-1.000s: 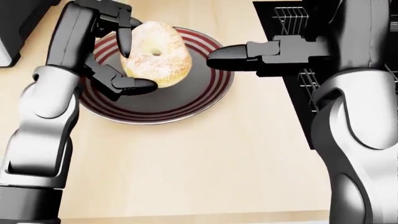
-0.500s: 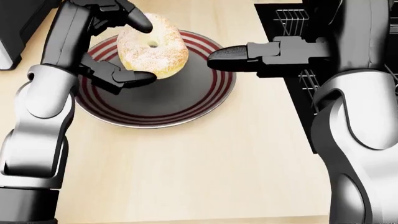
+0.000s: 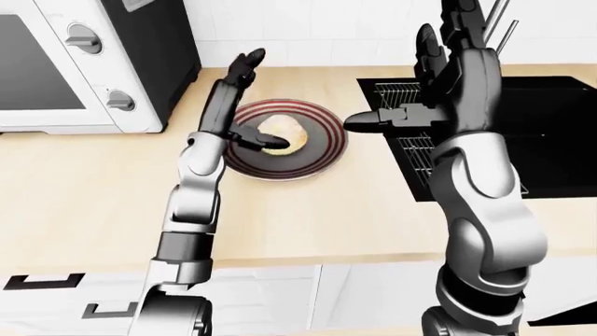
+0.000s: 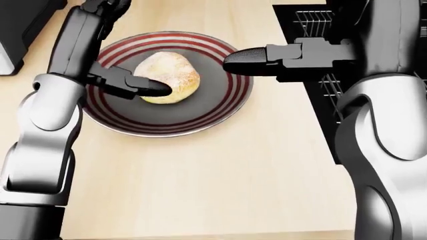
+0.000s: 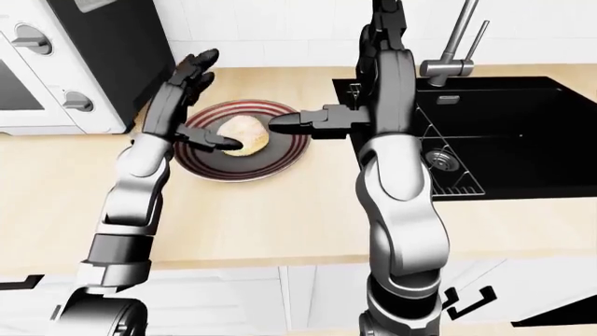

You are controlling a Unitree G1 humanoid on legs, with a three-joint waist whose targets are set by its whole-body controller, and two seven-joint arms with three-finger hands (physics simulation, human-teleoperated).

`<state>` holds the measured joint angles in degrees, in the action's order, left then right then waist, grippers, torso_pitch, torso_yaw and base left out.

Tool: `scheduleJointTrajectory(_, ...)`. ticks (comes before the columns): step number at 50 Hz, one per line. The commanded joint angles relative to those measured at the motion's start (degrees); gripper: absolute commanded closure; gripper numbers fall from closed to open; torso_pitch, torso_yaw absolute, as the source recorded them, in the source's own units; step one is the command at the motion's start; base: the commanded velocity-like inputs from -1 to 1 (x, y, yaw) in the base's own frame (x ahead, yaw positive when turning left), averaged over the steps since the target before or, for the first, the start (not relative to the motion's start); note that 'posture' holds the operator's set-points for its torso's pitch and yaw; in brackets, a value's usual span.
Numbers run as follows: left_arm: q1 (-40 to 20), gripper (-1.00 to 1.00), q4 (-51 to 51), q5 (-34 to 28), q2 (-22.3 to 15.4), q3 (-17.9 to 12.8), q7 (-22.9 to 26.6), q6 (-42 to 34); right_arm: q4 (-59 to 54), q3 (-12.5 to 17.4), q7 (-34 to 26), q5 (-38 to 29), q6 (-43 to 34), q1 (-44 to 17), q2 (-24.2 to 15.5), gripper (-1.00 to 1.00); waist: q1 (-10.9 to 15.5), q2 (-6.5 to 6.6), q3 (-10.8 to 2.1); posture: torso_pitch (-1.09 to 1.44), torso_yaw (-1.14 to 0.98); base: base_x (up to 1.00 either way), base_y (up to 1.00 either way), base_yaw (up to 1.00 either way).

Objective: Place the pastries on the plates.

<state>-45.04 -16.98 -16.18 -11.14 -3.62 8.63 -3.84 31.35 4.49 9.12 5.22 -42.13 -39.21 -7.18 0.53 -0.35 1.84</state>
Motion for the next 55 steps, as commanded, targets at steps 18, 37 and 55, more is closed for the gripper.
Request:
scheduleJointTrajectory(18, -4.0, -1.0, 6.0, 1.6, -3.6, -3.0, -1.7, -1.0, 1.2, 0.4, 0.0, -0.3, 1.7, -1.7, -0.5, -1.0, -0.1, 0.14, -1.49, 0.0, 0.0, 0.0, 0.0, 0.0)
scheduleJointTrajectory(37, -2.4, -1.0, 26.5, 6.5, -11.7, -7.9, -0.9, -14.8, 2.7, 2.3, 0.8, -1.3, 1.2, -2.8, -2.9, -1.0, -0.1, 0.72, -0.98, 0.0, 0.0, 0.0, 0.0, 0.0)
scheduleJointTrajectory(55, -2.7, -1.0, 36.1, 13.6, -19.7, -13.5, -3.3, -25.1, 6.9, 7.2, 3.3, 2.1, -3.5, -5.4, -9.6, -1.0, -0.2, 0.69, -0.32, 0.0, 0.0, 0.0, 0.0, 0.0)
